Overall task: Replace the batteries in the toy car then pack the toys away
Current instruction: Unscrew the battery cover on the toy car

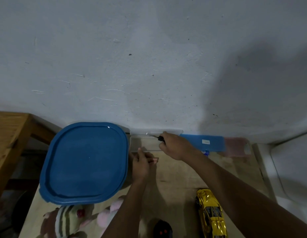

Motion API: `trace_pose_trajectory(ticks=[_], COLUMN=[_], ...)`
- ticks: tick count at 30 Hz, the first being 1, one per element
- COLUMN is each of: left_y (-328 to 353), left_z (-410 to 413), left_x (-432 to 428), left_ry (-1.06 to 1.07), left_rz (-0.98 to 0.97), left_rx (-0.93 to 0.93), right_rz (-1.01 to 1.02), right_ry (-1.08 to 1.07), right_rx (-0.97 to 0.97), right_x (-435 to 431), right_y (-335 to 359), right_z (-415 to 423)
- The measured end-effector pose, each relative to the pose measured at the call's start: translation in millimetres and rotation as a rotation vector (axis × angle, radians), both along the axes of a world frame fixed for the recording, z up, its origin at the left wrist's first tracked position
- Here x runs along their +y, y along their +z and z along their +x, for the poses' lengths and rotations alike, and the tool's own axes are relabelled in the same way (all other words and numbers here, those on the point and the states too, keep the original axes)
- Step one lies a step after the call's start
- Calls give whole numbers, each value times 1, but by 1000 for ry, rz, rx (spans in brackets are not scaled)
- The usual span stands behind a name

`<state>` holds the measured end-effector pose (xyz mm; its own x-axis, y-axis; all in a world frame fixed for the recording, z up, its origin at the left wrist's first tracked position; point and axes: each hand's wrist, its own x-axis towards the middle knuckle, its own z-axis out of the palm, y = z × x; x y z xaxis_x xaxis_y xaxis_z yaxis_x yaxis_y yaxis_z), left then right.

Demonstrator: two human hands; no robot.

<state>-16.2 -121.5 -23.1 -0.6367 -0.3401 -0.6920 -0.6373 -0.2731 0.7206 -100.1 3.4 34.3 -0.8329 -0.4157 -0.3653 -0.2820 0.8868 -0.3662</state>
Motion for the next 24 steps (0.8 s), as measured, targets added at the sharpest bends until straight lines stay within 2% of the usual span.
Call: trace_pose_trajectory(ticks=[6,10,13,16,18,21,24], left_y=[6,3,6,21,37,52,52], left_z=[-4,-3,-1,12,30,67,99], left_x=[-1,0,3,18,40,82,121], left_ry=[16,17,95,157,28,-393,-829], left_rz=[34,0,10,-7,-135,-340,-390], left_rx=[33,-31,-72,32,117,199,102], right_rz=[-127,-319,-426,-475,-464,-361,-307], right_ry=[-129,-259,-389,-505,-571,-672,-719], right_rx=[70,-14,-74,-62,-19,-22,-2], right_x=[17,40,69,110,142,183,204], right_y=[13,26,27,16,-1,-32,-51], right_z=[14,46,81,119,139,156,158])
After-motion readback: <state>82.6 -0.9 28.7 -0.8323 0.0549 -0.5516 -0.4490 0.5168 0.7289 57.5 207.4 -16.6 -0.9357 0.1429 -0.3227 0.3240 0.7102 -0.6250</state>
